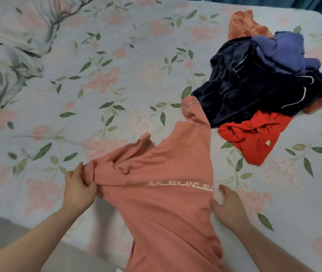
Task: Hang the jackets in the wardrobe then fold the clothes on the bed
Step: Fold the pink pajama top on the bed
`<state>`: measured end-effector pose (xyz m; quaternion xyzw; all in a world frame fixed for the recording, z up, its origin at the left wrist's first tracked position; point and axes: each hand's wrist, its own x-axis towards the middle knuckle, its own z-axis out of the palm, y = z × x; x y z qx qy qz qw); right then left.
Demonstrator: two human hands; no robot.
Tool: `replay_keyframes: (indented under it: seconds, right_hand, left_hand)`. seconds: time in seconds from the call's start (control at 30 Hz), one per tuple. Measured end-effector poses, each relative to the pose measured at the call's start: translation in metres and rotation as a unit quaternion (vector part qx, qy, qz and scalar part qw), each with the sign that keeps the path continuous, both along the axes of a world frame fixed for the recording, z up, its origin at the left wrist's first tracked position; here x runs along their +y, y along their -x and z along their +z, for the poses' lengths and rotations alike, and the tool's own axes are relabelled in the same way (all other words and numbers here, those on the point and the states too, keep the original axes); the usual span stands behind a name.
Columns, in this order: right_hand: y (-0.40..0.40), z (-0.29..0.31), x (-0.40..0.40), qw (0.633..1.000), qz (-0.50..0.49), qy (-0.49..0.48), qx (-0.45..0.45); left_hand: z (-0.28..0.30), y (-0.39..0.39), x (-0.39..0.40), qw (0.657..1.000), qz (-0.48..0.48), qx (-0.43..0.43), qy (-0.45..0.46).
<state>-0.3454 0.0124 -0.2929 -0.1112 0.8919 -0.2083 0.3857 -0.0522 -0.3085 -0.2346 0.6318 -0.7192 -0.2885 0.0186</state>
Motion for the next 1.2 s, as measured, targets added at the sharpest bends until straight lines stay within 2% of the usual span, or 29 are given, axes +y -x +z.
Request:
replay_keyframes:
  seconds: [0.07,0.13,0.2,0.23,0.33,0.4,0.47,0.53,0.6,0.67,0.77,0.87,0.93,1.03,1.2]
  right_hand:
    - [-0.006,-0.004,-0.016,1.0,0.006,0.01,-0.003]
    - [-0.009,-0.007,-0.033,1.0,-0.004,0.029,-0.006]
    - [-0.006,-0.008,-0.05,0.998,-0.041,0.053,-0.004]
    - [-0.003,-0.008,-0.059,0.996,-0.058,0.067,0.007]
    - [0.009,-0.007,-0.087,0.99,-0.042,0.105,0.084]
    - [0.018,-0.01,-0.108,0.987,-0.024,0.122,0.106]
    - [0.027,-0.01,-0.129,0.988,0.0,0.112,0.107]
    - [0.034,-0.012,-0.144,0.993,0.024,0.085,0.081]
    - [0.034,-0.014,-0.148,0.998,0.036,0.039,0.028]
    - [0.031,-0.018,-0.142,0.999,0.032,-0.006,-0.013]
    - [0.023,-0.004,-0.131,0.998,-0.029,0.018,-0.047]
    - [0.021,0.042,-0.121,0.989,-0.081,0.121,-0.031]
    - [0.019,0.088,-0.111,0.981,-0.094,0.169,-0.021]
    - [0.012,0.161,-0.089,0.971,-0.105,0.215,0.016]
    - [-0.025,0.305,-0.053,0.944,-0.124,0.303,0.04]
  left_hand:
    - [-0.022,-0.026,-0.011,0.987,-0.022,-0.136,-0.078]
    - [-0.033,-0.034,-0.02,0.965,-0.045,-0.222,-0.128]
    - [-0.038,-0.024,-0.028,0.965,-0.039,-0.225,-0.132]
    - [-0.039,-0.013,-0.031,0.974,-0.053,-0.197,-0.101]
    - [-0.037,0.036,-0.032,0.979,-0.188,-0.077,-0.024]
    - [-0.042,0.067,-0.028,0.96,-0.27,-0.047,-0.061]
    - [-0.052,0.091,-0.021,0.946,-0.286,-0.093,-0.121]
    - [-0.068,0.099,-0.013,0.93,-0.265,-0.184,-0.176]
    - [-0.08,0.093,-0.005,0.901,-0.289,-0.27,-0.176]
    - [-0.085,0.079,-0.004,0.881,-0.335,-0.293,-0.162]
    - [-0.072,0.054,-0.012,0.901,-0.345,-0.206,-0.165]
    - [-0.024,0.037,-0.023,0.937,-0.317,-0.077,-0.126]
    - [0.021,0.03,-0.026,0.948,-0.301,0.008,-0.101]
    - [0.106,0.024,-0.019,0.94,-0.317,0.094,-0.084]
    - [0.247,0.018,-0.001,0.922,-0.358,0.125,-0.072]
